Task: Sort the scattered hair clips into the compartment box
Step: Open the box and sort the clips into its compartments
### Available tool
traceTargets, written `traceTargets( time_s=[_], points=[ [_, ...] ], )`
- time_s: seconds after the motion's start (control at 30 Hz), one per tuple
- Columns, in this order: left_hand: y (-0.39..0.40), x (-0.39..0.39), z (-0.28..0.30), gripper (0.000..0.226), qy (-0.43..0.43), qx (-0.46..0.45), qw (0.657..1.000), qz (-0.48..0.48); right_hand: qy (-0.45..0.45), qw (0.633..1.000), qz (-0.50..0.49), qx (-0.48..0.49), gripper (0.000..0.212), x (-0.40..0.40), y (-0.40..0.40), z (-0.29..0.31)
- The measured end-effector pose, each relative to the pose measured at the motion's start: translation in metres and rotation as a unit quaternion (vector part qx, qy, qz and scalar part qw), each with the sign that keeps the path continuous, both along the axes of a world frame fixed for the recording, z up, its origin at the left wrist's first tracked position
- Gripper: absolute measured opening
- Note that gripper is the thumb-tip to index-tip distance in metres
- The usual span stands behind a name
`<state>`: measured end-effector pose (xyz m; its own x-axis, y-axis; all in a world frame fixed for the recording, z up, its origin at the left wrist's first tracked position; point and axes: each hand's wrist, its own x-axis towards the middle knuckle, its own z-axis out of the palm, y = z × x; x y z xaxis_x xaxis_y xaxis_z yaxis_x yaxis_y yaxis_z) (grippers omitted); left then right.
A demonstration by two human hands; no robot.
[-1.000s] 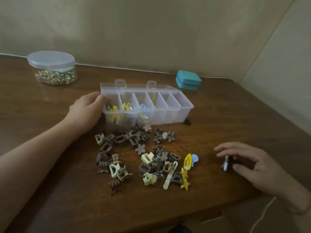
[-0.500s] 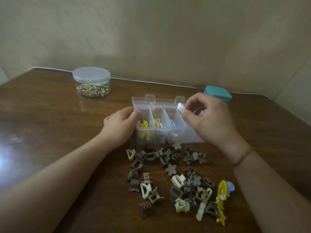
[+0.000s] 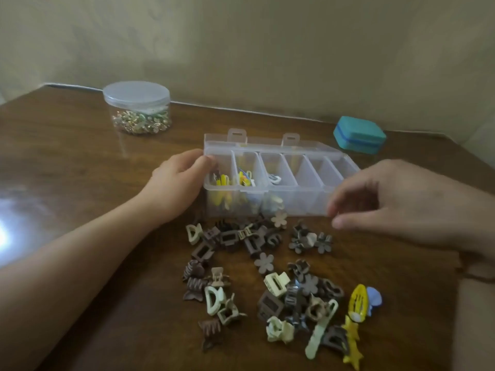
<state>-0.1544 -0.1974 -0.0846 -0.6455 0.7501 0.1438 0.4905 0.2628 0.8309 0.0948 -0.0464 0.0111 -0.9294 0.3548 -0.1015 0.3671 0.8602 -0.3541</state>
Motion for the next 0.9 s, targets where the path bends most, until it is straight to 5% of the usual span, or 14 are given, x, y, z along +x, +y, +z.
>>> traceTargets(
  time_s=[0.1, 0.4, 0.6, 0.9],
  points=[
    [0.002, 0.001, 0.001, 0.049, -0.01, 0.026, 1.0, 0.01, -0.111, 0.994, 0.017, -0.001, 0.018, 0.003, -0.004, -0.002],
    [0.002, 0.002, -0.001, 0.047, -0.03, 0.043, 0.999, 0.001, -0.061, 0.994, 0.091, -0.003, 0.044, 0.078, -0.028, -0.039],
    [0.001, 0.006, 0.003, 0.044, -0.028, 0.041, 0.999, 0.01, 0.129, 0.991, 0.014, 0.008, 0.019, 0.092, -0.033, -0.075],
    [-0.001, -0.001, 0.002, 0.047, -0.008, 0.015, 1.0, 0.006, 0.261, 0.964, -0.001, 0.047, 0.02, 0.037, -0.02, -0.038]
  ],
)
